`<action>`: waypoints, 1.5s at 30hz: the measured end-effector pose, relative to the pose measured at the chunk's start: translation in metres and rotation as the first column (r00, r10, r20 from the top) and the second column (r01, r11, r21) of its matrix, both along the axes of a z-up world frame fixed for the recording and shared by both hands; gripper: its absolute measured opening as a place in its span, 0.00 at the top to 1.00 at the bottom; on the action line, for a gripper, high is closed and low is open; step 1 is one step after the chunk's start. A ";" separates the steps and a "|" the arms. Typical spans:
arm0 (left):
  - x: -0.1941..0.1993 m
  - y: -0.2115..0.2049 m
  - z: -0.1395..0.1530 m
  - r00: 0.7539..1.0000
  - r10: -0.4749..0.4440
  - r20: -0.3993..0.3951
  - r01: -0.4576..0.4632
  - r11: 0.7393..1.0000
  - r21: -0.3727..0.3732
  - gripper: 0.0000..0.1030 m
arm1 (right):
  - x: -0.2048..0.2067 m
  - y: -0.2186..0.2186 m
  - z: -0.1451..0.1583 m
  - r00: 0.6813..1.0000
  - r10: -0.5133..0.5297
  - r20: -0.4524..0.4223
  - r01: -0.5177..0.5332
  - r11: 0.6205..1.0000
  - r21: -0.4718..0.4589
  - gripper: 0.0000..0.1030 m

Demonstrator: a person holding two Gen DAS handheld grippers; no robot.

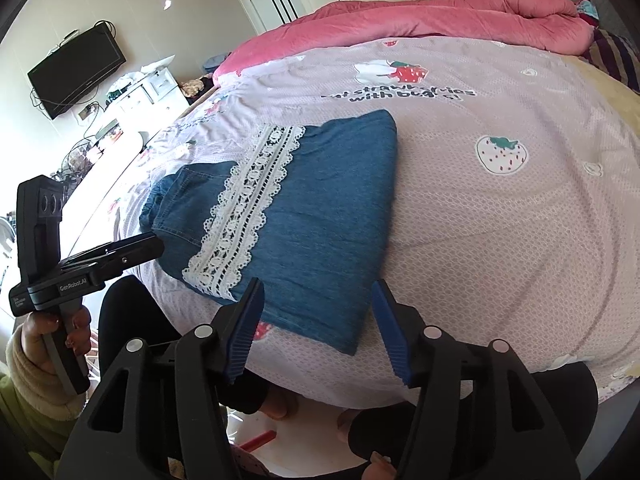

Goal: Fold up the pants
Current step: 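Release the pants with both grippers and smooth the folded stack flat, then grasp the waistband end with the right gripper and lift it over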

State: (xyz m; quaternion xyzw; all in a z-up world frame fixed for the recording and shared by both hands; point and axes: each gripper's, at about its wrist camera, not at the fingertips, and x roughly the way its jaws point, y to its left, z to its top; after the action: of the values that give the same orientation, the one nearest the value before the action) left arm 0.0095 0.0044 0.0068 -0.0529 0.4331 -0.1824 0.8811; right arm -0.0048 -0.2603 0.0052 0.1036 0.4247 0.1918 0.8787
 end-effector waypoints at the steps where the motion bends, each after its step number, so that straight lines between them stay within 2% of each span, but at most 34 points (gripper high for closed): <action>1: 0.000 0.002 0.001 1.000 0.002 0.002 -0.002 1.000 -0.003 0.45 | 0.000 0.001 0.001 1.000 -0.003 0.003 0.003 1.000 -0.003 0.39; 2: -0.001 0.005 0.001 1.000 0.008 0.005 -0.008 1.000 -0.005 0.42 | -0.001 0.002 0.002 1.000 -0.005 0.007 0.005 1.000 -0.003 0.34; 5: -0.002 0.012 0.002 1.000 0.016 0.011 -0.016 1.000 -0.009 0.38 | -0.002 0.008 0.006 1.000 -0.004 0.016 0.004 1.000 -0.006 0.33; 16: -0.006 0.033 -0.001 0.998 0.056 0.012 -0.055 0.998 -0.025 0.15 | 0.003 0.021 0.011 1.000 -0.011 0.025 0.011 1.000 -0.021 0.16; 20: -0.005 0.043 -0.003 0.997 0.081 0.006 -0.081 0.996 -0.034 0.10 | 0.006 0.026 0.013 1.000 -0.004 0.031 0.005 0.999 -0.035 0.13; 24: -0.004 0.056 -0.007 0.993 0.118 -0.006 -0.118 0.992 -0.047 0.09 | 0.013 0.036 0.018 0.999 0.023 0.046 -0.021 0.998 -0.054 0.12; 30: -0.001 0.078 -0.015 0.985 0.167 -0.030 -0.169 0.983 -0.071 0.09 | 0.044 0.068 0.037 0.990 0.117 0.077 -0.111 0.991 -0.076 0.11; 35: 0.004 0.097 -0.026 0.975 0.216 -0.054 -0.221 0.969 -0.110 0.09 | 0.090 0.114 0.053 0.963 0.257 0.083 -0.248 0.963 -0.109 0.09; 41: 0.014 0.105 -0.034 0.970 0.229 -0.078 -0.239 0.960 -0.148 0.09 | 0.150 0.178 0.050 0.923 0.384 0.023 -0.380 0.918 -0.112 0.09; 45: 0.022 0.102 -0.041 0.972 0.214 -0.096 -0.227 0.962 -0.153 0.09 | 0.177 0.214 0.039 0.884 0.465 -0.043 -0.467 0.878 -0.106 0.09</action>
State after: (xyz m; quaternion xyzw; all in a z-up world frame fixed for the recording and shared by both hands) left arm 0.0310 0.1066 -0.0340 -0.1799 0.4423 -0.1156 0.8710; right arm 0.1726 -0.0466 0.0438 -0.0501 0.4546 0.3721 0.8077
